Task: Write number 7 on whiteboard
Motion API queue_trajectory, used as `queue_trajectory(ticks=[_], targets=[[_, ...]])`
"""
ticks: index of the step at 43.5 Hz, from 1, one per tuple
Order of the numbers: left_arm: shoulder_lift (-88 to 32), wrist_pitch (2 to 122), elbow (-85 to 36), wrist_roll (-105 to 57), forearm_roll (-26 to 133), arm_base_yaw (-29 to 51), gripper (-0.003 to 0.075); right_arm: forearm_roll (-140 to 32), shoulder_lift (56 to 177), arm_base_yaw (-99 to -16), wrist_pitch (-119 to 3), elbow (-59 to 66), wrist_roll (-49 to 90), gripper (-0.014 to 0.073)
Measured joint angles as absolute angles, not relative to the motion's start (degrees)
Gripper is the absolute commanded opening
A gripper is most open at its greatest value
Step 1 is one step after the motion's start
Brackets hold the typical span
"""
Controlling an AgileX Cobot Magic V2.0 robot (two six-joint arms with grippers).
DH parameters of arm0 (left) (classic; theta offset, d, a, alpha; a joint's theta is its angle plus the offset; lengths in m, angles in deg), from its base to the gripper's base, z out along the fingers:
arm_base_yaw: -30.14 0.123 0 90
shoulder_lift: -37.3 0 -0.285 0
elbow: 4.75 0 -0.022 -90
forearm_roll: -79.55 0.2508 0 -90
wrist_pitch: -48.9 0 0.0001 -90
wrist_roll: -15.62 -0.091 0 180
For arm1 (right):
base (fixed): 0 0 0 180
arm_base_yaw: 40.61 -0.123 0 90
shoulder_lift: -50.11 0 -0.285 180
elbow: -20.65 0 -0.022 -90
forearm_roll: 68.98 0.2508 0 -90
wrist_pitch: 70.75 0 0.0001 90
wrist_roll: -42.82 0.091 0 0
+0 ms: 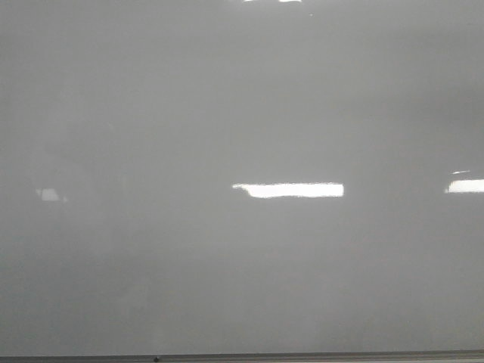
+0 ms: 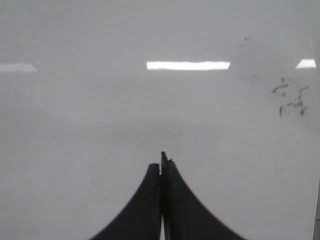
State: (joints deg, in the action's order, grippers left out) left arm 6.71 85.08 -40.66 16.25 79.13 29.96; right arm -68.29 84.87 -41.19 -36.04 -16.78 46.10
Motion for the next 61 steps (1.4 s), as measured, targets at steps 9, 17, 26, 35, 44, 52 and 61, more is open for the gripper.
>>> queue_trajectory(ticks=[9,17,26,35,44,52,61], targets=[[4.9,84.9,-42.9,16.3,79.1,30.0,-0.002,-68.3,85.8,-41.2,-34.9,-16.8,46.2,-0.0067],[3.8,84.7,-43.7,16.3,79.1,30.0,-0.0013,-68.3,86.1,-41.2,-34.7,-16.8,45.1,-0.0033],[2.0,85.0,-43.7,16.3,79.1,30.0,0.0258,-68.1,88.2,-41.2,-32.4,-16.8,39.5,0.0391],[-2.9,86.8,-43.7,16.3,79.1,30.0,0.0508,-68.0,89.8,-41.2,-32.2,-16.8,38.4,0.0589],[-12.3,87.2,-42.9,16.3,79.1,30.0,0.0489,-67.9,89.9,-41.2,-32.2,-16.8,38.3,0.0581],[-22.6,84.3,-39.2,16.3,79.1,30.0,0.0489,-67.9,89.9,-41.2,-32.2,-16.8,38.3,0.0581],[-33.7,81.4,-35.0,16.3,78.9,30.0,0.0489,-67.9,89.9,-41.2,-32.4,-16.8,38.3,0.0581]])
